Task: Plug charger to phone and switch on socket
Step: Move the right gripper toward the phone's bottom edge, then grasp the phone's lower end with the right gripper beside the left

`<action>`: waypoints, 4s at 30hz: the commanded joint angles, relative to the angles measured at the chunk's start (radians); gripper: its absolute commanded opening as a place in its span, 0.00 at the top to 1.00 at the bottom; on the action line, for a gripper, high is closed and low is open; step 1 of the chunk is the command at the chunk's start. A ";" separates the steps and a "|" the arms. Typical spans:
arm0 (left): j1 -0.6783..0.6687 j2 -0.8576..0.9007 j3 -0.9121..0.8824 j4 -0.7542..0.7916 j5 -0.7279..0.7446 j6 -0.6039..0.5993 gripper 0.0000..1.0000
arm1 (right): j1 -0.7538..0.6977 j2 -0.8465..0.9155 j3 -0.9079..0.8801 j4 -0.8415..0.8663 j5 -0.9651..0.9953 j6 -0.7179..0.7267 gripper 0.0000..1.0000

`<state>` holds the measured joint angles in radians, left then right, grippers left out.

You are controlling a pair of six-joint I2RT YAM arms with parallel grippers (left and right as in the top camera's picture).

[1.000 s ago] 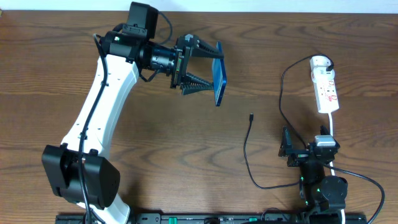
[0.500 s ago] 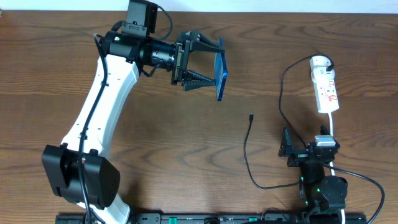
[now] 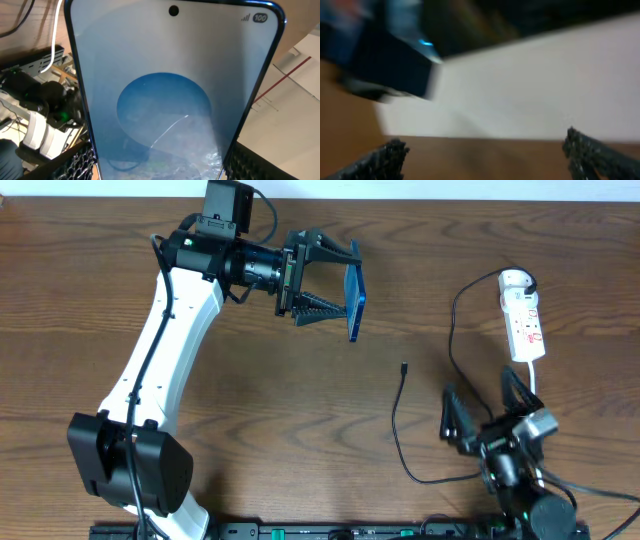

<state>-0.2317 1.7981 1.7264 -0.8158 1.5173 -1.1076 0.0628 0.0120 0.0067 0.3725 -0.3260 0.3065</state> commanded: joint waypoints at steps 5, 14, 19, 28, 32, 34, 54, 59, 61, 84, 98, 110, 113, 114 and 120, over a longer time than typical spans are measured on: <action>0.005 -0.031 0.011 0.003 0.054 -0.009 0.22 | -0.003 0.023 0.113 0.014 -0.190 0.077 0.01; 0.005 -0.031 0.011 0.003 0.054 -0.009 0.22 | -0.003 0.431 0.570 -0.510 -0.225 -0.186 0.01; 0.005 -0.031 0.011 0.003 0.054 -0.009 0.22 | -0.003 0.617 0.664 -0.510 -0.630 -0.139 0.01; 0.005 -0.031 0.011 0.003 0.015 -0.009 0.22 | -0.002 0.732 0.687 -0.015 -0.889 0.357 0.01; 0.005 -0.031 0.011 0.003 -0.046 -0.009 0.22 | -0.003 0.740 0.772 -0.070 -0.881 0.441 0.01; 0.005 -0.031 0.011 0.003 -0.079 -0.009 0.22 | -0.003 0.755 0.823 -0.161 -0.870 0.427 0.01; 0.004 -0.031 0.011 0.003 -0.254 -0.010 0.22 | 0.406 1.013 1.347 -1.187 0.138 -0.008 0.01; 0.004 -0.031 0.011 0.003 -0.307 -0.010 0.22 | 0.568 1.126 1.424 -1.202 0.455 0.098 0.01; 0.004 -0.031 0.011 0.003 -0.307 -0.010 0.22 | 0.597 1.168 1.424 -1.192 0.524 0.139 0.01; 0.004 -0.031 0.011 0.018 -0.359 -0.069 0.22 | 0.620 1.382 1.424 -1.026 0.492 0.239 0.27; 0.005 -0.031 0.011 0.019 -0.360 -0.069 0.22 | 0.619 1.379 1.424 -0.962 0.491 0.240 0.55; 0.005 -0.031 0.011 0.026 -0.394 -0.069 0.22 | 0.620 1.375 1.424 -0.967 0.454 0.239 0.68; 0.005 -0.031 0.011 0.034 -0.393 -0.069 0.22 | 0.620 1.375 1.424 -0.969 0.454 0.239 0.72; 0.005 -0.031 0.011 0.037 -0.393 -0.069 0.22 | 0.620 1.375 1.424 -0.969 0.454 0.239 0.73; 0.004 -0.031 0.011 0.037 -0.369 -0.069 0.22 | 0.620 1.375 1.424 -0.977 0.454 0.239 0.73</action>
<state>-0.2317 1.7981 1.7264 -0.7853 1.1114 -1.1751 0.6769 1.3998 1.4147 -0.6029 0.1276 0.5446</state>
